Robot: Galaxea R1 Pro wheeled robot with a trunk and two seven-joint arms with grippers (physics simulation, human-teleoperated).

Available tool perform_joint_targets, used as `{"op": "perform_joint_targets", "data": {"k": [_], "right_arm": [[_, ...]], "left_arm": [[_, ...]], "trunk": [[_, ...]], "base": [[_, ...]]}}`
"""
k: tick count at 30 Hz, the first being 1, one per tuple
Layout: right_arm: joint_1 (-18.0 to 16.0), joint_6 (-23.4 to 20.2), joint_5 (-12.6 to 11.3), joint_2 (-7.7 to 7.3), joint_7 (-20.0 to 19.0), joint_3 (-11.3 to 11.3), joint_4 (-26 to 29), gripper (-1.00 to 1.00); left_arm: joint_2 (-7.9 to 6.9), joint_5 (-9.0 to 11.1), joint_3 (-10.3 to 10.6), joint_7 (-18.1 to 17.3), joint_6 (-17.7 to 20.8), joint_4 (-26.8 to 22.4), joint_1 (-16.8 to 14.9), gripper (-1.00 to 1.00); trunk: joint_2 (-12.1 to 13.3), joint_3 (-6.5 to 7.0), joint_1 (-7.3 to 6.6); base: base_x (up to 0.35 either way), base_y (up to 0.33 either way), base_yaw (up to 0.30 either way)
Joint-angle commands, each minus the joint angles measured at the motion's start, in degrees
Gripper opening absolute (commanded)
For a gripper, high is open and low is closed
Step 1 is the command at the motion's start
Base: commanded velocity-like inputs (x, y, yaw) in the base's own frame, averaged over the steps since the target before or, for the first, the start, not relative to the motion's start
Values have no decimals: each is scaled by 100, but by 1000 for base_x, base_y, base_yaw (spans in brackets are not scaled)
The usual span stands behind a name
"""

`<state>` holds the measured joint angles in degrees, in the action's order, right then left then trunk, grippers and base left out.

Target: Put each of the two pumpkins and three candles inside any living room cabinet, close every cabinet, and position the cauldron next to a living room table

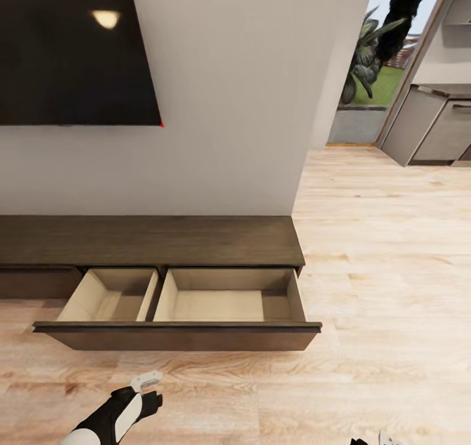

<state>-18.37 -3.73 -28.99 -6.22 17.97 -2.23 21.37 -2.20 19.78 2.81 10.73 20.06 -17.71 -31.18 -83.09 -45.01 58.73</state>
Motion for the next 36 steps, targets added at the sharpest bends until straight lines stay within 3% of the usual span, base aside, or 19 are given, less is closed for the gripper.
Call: {"op": "perform_joint_targets", "data": {"k": [1,8,20,36], "right_arm": [[0,25,-1,-4,0,1,0,100],[0,72,7,-30,-4,34,-1,100],[0,140,32,2,-4,70,-1,100],[0,197,34,12,-4,70,-1,100]], "left_arm": [[-6,-4,0,-112,57,0,-1,100],[-18,-10,1,-361,188,3,-2,100],[27,-18,10,-361,209,4,-2,100],[24,-10,9,-361,209,2,-2,100]], "trunk": [[42,19,-23],[322,144,-176],[322,144,-176],[322,144,-176]], "base": [[0,0,0],[0,0,0],[0,-15,0],[0,-207,0]]}}
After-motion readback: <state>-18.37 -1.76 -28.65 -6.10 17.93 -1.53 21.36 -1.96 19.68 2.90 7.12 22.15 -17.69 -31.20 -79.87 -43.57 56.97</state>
